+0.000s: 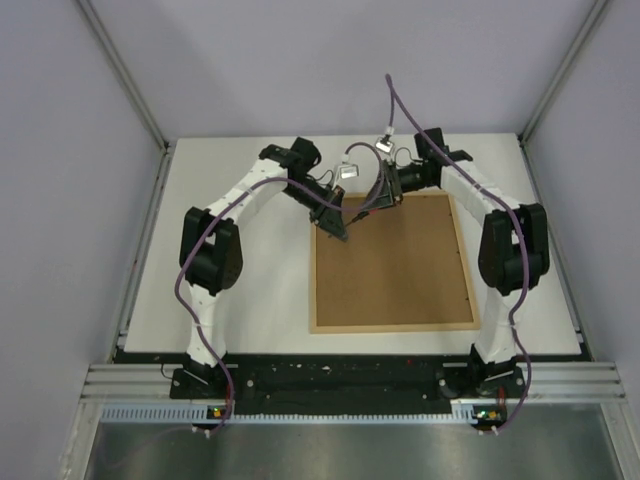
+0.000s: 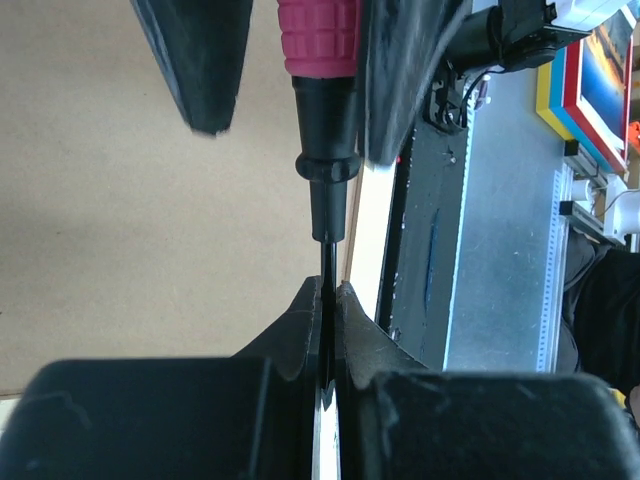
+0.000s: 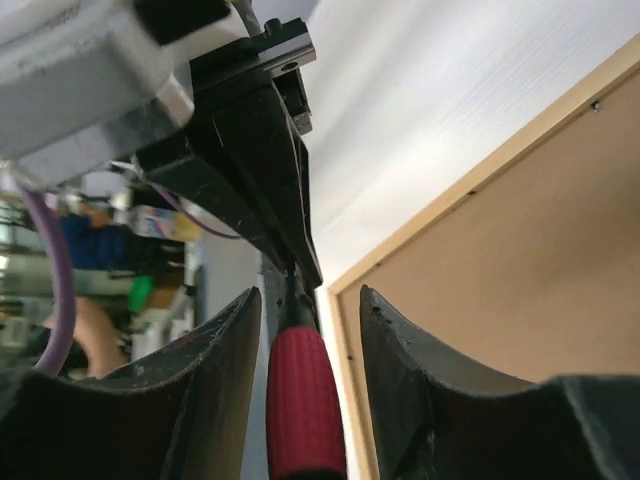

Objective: Take the photo out of the frame
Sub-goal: Adjust the screwdriver, then release the photo frame item from the photo frame.

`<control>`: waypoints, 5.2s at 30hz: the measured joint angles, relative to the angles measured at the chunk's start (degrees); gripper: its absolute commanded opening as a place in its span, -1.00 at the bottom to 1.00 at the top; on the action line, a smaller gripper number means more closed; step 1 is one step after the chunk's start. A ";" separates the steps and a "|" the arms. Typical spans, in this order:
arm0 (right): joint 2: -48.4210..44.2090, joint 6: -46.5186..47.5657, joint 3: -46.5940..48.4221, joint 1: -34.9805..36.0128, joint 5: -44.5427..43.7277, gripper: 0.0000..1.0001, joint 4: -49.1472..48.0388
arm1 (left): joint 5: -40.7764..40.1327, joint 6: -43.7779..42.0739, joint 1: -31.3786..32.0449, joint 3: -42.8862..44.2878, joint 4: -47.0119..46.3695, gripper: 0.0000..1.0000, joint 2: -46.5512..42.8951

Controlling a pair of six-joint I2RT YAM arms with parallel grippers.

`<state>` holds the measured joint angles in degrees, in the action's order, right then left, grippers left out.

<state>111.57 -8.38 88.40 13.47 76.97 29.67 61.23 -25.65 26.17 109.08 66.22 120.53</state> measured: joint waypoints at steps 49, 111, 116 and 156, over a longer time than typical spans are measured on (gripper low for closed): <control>1.53 25.35 10.27 2.99 -5.92 -0.67 28.87 | -0.24 -6.03 0.68 2.16 7.96 -1.00 0.92; 6.38 -25.11 -19.39 2.38 -29.33 -1.00 -44.87 | -11.85 39.01 -16.70 -26.12 -44.11 -0.22 3.26; 7.45 -24.55 -19.26 2.86 -28.94 -1.00 -44.61 | -12.11 40.06 -16.70 -26.12 -44.63 -0.26 3.39; 12.72 -31.82 -15.85 3.61 -23.76 -1.00 -44.78 | -13.90 41.99 -15.98 -26.03 -45.55 -0.51 3.41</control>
<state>124.29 -40.21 72.55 17.08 53.21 -15.11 47.33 16.34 10.20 83.05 20.67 123.94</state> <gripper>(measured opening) 0.251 0.251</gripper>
